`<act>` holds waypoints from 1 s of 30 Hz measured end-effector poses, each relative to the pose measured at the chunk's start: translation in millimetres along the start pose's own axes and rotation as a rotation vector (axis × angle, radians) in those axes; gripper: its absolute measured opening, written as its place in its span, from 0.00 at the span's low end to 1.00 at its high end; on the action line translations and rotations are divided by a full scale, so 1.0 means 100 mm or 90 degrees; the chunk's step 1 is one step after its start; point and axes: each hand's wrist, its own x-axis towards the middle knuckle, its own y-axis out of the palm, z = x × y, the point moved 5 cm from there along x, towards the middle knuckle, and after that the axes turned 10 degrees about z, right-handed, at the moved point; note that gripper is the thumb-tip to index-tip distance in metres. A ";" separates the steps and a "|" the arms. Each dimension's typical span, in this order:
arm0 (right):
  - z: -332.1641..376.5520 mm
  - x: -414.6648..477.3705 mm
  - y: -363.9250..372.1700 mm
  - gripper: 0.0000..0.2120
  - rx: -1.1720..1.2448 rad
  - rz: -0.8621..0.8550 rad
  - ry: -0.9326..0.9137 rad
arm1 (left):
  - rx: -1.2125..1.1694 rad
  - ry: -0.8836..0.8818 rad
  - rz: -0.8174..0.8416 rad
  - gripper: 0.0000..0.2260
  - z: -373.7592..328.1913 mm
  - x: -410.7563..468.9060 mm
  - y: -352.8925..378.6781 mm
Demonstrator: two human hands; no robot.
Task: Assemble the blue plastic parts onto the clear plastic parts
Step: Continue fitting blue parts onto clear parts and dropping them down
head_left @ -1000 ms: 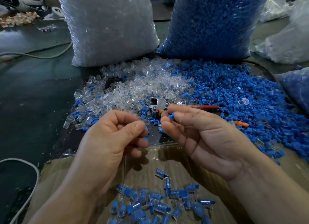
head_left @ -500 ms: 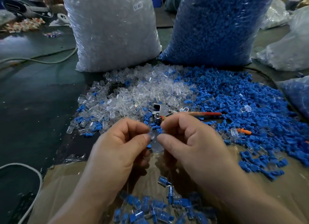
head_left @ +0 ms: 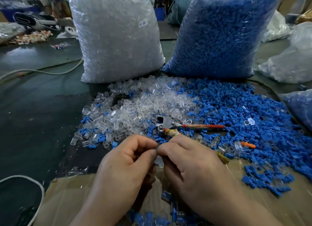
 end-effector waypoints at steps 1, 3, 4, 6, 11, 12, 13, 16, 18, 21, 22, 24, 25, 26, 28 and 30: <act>0.00 0.00 -0.01 0.19 0.002 -0.004 0.004 | -0.001 0.003 0.013 0.10 -0.02 0.00 0.01; -0.01 0.00 -0.05 0.18 0.007 -0.033 0.017 | 0.004 0.008 0.026 0.11 -0.05 0.00 0.04; 0.00 -0.01 -0.07 0.17 0.003 -0.047 0.015 | 0.012 0.010 0.027 0.12 -0.06 -0.01 0.04; 0.03 -0.02 -0.10 0.15 -0.024 -0.062 0.002 | 0.026 0.019 0.027 0.12 -0.07 -0.01 0.03; 0.05 0.02 -0.03 0.22 -0.106 0.027 -0.032 | 0.095 0.043 0.040 0.15 -0.08 -0.01 0.04; 0.03 0.02 -0.01 0.23 -0.096 0.062 -0.018 | 0.112 0.042 0.050 0.16 -0.07 0.00 0.05; 0.01 0.02 0.00 0.23 -0.079 0.079 -0.003 | 0.111 0.036 0.061 0.16 -0.05 0.01 0.05; 0.00 0.02 -0.02 0.20 -0.038 0.053 0.000 | 0.049 0.005 0.071 0.11 0.04 0.02 0.05; 0.00 0.01 0.00 0.19 -0.011 0.051 -0.005 | 0.011 -0.007 0.062 0.10 0.07 0.03 0.04; -0.07 0.00 -0.06 0.17 -0.108 -0.035 -0.001 | -0.002 -0.016 0.021 0.13 0.11 0.04 0.01; -0.14 0.01 -0.10 0.18 -0.161 -0.073 0.030 | -0.008 -0.022 0.008 0.12 0.12 0.05 -0.01; -0.34 0.04 -0.15 0.26 -0.242 -0.072 0.162 | -0.043 -0.036 0.008 0.13 0.12 0.06 -0.03; -0.46 0.04 -0.16 0.31 -0.261 -0.029 0.235 | -0.074 -0.041 0.019 0.14 0.12 0.06 -0.03; -0.58 0.03 -0.16 0.33 -0.283 0.012 0.288 | -0.102 -0.044 0.031 0.15 0.11 0.06 -0.03; -0.70 0.02 -0.14 0.34 -0.315 0.056 0.329 | -0.141 -0.045 0.049 0.14 0.11 0.06 -0.03; -0.73 0.02 -0.13 0.31 -0.331 0.060 0.331 | -0.165 -0.042 0.048 0.13 0.12 0.07 -0.05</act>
